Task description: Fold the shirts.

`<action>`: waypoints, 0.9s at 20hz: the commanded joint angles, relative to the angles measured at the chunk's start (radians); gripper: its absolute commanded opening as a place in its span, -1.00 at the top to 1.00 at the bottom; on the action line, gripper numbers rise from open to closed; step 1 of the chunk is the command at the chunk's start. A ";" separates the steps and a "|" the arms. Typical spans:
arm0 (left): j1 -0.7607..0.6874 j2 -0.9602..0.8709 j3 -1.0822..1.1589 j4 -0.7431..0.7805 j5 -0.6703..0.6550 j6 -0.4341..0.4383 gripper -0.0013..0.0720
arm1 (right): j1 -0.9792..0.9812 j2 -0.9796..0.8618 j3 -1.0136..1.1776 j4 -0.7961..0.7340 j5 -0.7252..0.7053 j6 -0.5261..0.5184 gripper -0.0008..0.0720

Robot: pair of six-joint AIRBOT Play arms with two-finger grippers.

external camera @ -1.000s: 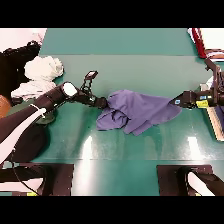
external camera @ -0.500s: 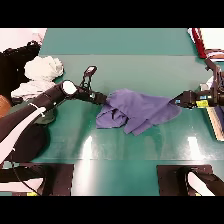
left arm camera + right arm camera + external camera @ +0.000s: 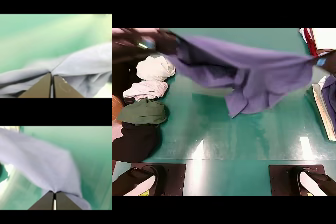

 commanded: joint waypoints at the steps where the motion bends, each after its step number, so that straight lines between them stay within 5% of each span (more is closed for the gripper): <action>1: 0.014 0.140 0.150 0.011 -0.069 0.006 0.90 | -0.002 0.001 0.216 -0.002 0.019 0.000 0.94; 10: 0.014 0.167 0.555 0.002 -0.145 0.005 0.90 | -0.002 0.000 0.573 -0.041 0.057 0.050 0.94; 15: 0.014 0.121 0.498 0.121 -0.219 -0.009 0.90 | -0.002 -0.005 0.495 -0.131 0.066 0.198 0.94; 18: 0.015 0.009 0.357 0.226 -0.265 -0.100 0.90 | 0.031 -0.100 0.380 -0.132 0.150 0.247 0.94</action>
